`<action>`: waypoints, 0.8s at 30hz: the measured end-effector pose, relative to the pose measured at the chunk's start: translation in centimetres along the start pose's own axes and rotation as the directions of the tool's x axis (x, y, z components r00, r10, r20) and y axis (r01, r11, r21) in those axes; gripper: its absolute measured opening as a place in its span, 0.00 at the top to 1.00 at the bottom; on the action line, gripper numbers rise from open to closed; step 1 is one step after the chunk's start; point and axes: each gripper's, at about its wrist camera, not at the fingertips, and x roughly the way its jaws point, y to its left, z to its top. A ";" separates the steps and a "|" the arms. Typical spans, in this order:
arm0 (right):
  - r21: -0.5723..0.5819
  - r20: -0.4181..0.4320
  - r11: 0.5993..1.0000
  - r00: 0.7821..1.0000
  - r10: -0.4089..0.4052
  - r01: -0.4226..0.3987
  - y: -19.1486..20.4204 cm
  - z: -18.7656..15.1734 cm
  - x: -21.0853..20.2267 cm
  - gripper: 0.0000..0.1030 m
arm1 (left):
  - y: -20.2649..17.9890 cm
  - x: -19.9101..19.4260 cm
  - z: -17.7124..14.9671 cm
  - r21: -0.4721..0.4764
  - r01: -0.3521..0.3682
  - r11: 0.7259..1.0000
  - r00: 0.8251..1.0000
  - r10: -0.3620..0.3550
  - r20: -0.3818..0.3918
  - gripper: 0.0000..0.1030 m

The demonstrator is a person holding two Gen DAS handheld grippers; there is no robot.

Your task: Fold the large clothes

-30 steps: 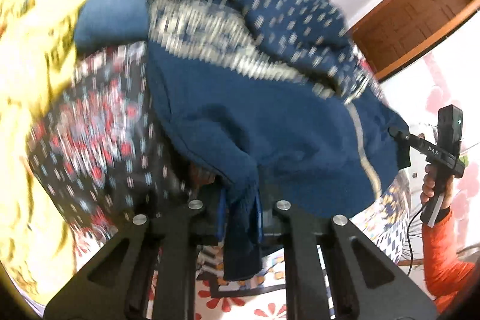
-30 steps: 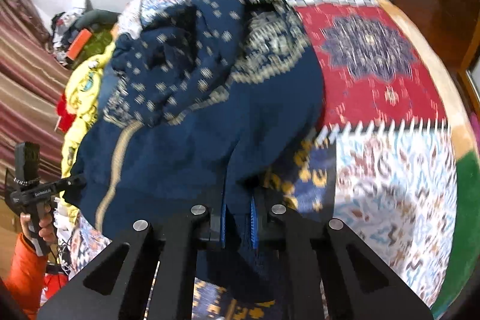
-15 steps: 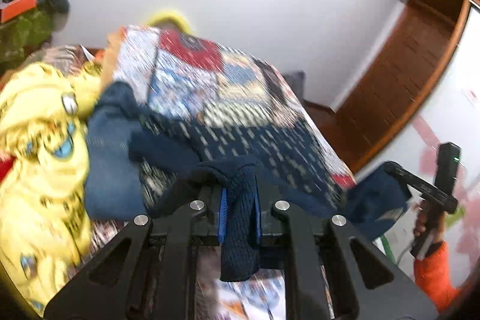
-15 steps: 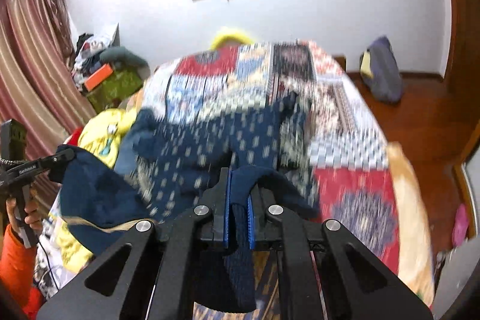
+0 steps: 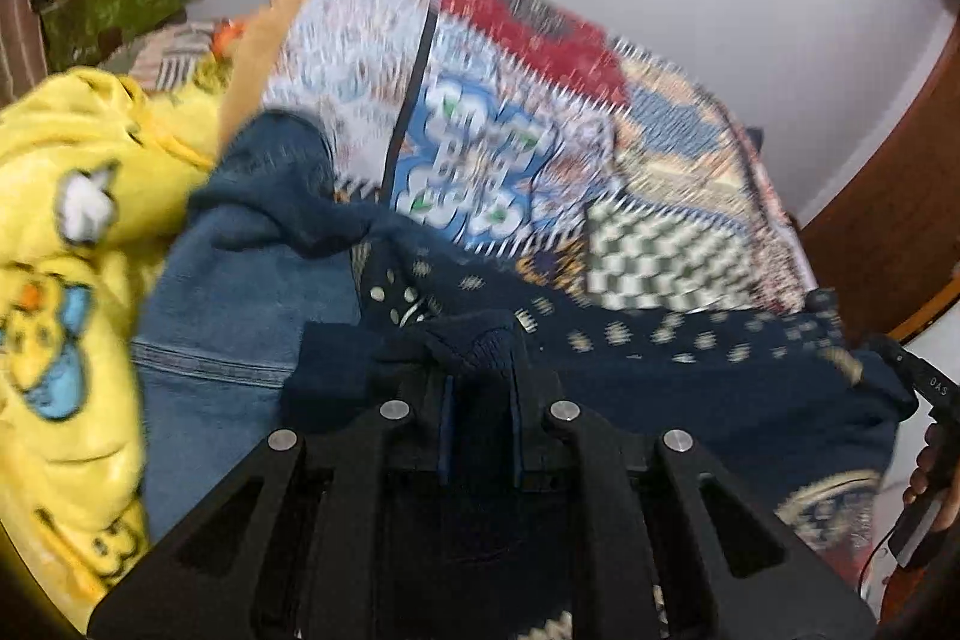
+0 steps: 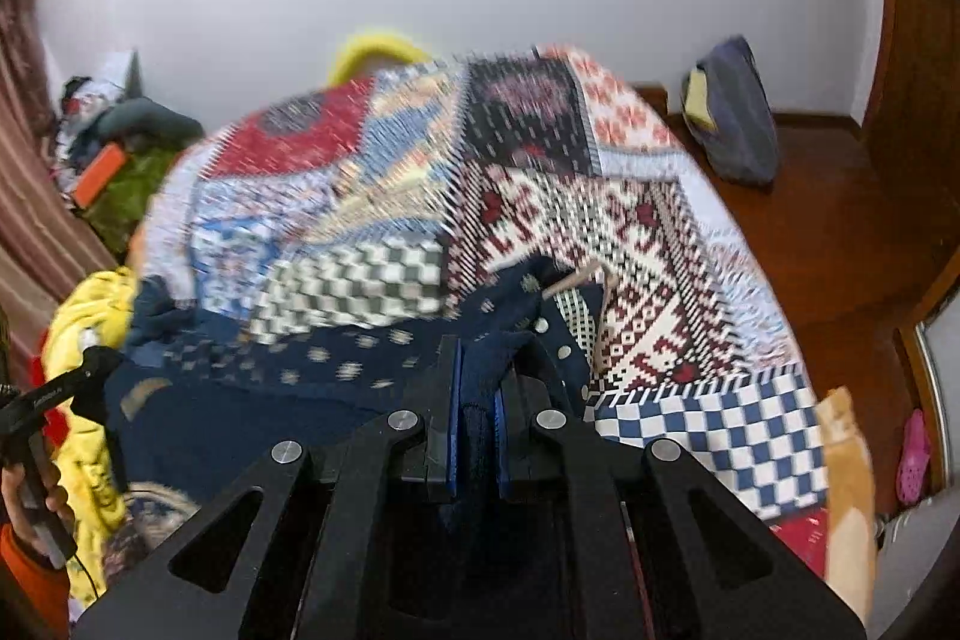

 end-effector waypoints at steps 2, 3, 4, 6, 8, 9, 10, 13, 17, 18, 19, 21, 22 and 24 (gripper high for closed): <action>0.010 -0.033 1.000 0.999 -0.011 0.012 -0.6 -0.7 1.8 0.93 | 0.1 2.0 -0.3 0.010 -0.003 1.000 0.999 0.003 -0.040 0.86; 0.011 -0.040 1.000 0.999 -0.013 0.013 -0.8 -0.8 2.3 0.93 | 0.0 2.9 -0.6 0.020 -0.003 1.000 0.998 0.004 -0.062 0.85; 0.006 -0.044 1.000 0.999 -0.014 0.015 -1.1 -1.2 2.6 0.93 | 0.0 3.6 -1.0 0.032 -0.007 0.999 0.997 0.009 -0.082 0.84; 0.003 -0.039 1.000 0.999 -0.015 0.015 -1.4 -1.6 2.6 0.93 | -0.2 4.1 -1.5 0.053 -0.002 0.999 0.995 0.007 -0.101 0.82; -0.008 -0.032 1.000 0.999 -0.020 0.020 -1.3 -1.7 1.9 0.93 | -0.3 4.3 -2.0 0.083 0.006 0.997 0.993 0.004 -0.116 0.81; -0.024 -0.031 0.999 0.999 -0.035 0.035 -1.2 -1.6 1.5 0.92 | -0.3 4.2 -2.0 0.095 0.003 0.996 0.993 0.009 -0.122 0.80; -0.038 -0.027 0.997 0.998 -0.062 0.061 -1.0 -1.5 1.2 0.88 | -0.3 3.9 -2.1 0.107 -0.002 0.994 0.991 0.016 -0.131 0.79; -0.096 0.026 0.978 0.983 -0.184 0.186 -0.5 -1.1 -1.2 0.79 | -0.5 1.9 -1.8 0.127 -0.025 0.992 0.989 0.043 -0.141 0.76; -0.115 0.087 0.975 0.980 -0.180 0.190 -0.5 -1.1 -5.5 0.79 | -1.4 -2.5 -1.5 0.174 -0.075 0.982 0.995 0.086 -0.057 0.49; -0.121 0.094 0.978 0.983 -0.159 0.170 -0.3 -1.3 -6.6 0.79 | -1.6 -4.1 -1.6 0.185 -0.085 0.979 0.996 0.088 -0.012 0.44; -0.130 0.097 0.980 0.985 -0.141 0.153 -0.1 -1.6 -7.4 0.79 | -1.9 -4.9 -1.6 0.192 -0.080 0.978 0.997 0.079 0.012 0.44; -0.166 0.103 0.979 0.989 -0.103 0.119 0.9 -2.3 -8.7 0.79 | -2.6 -6.9 -1.9 0.208 -0.049 0.977 0.998 0.041 0.041 0.42; -0.185 0.091 0.978 0.992 -0.084 0.099 1.4 -2.7 -9.1 0.78 | -2.9 -7.5 -2.2 0.212 -0.030 0.977 0.999 0.022 0.041 0.42; -0.223 0.062 0.973 0.997 -0.045 0.058 2.7 -3.6 -9.4 0.78 | -3.7 -7.8 -3.0 0.226 0.012 0.974 1.000 -0.016 0.017 0.42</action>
